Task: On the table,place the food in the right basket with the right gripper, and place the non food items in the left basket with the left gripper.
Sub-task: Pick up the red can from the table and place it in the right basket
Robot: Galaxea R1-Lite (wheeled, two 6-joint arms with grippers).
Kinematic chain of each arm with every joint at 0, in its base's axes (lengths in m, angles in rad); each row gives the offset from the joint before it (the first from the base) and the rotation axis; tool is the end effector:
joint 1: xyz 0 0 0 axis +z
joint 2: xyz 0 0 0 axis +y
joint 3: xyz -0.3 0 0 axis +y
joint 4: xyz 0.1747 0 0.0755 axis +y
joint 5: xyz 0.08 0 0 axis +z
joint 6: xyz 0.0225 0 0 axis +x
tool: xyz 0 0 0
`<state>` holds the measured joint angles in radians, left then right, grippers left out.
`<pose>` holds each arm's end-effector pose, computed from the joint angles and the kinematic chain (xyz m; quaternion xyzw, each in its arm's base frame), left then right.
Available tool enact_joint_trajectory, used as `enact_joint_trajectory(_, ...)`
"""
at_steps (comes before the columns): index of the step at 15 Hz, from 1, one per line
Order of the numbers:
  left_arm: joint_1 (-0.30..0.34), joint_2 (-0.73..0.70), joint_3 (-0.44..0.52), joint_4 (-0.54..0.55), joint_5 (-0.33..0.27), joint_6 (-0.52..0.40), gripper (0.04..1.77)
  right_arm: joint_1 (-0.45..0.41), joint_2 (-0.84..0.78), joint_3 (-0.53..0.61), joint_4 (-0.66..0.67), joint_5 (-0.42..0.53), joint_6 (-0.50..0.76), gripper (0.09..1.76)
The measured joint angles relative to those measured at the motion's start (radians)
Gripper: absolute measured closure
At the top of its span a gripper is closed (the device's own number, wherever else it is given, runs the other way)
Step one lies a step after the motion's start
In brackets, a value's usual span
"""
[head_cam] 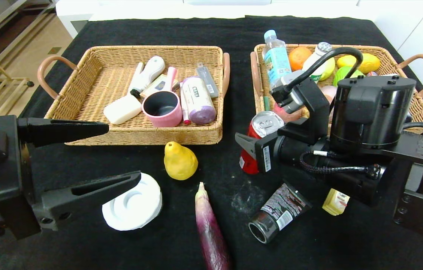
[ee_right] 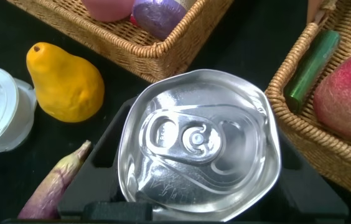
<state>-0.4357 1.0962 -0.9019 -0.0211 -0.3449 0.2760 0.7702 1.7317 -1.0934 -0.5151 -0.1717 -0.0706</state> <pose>0.1315 -0.0696 0.2898 0.1306 0.0334 -0.3873 0.9120 0.2429 0.2303 0.2401 -0.0616 0.0444 0.2960 0.9522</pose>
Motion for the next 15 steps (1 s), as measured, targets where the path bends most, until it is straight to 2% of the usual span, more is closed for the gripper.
enact_joint_trajectory(8, 0.000, 0.002, 0.000, 0.000, 0.000, 0.000, 0.09, 0.032, -0.068, -0.013, 0.014, -0.003, 0.000, 0.77)
enact_joint_trajectory(11, 0.000, 0.002, 0.000, 0.001, 0.000, 0.000, 0.09, 0.046, -0.103, -0.028, 0.019, -0.042, -0.006, 0.77)
enact_joint_trajectory(15, 0.000, 0.001, 0.000, 0.001, 0.000, 0.000, 0.09, 0.031, -0.156, -0.084, 0.092, -0.049, -0.007, 0.77)
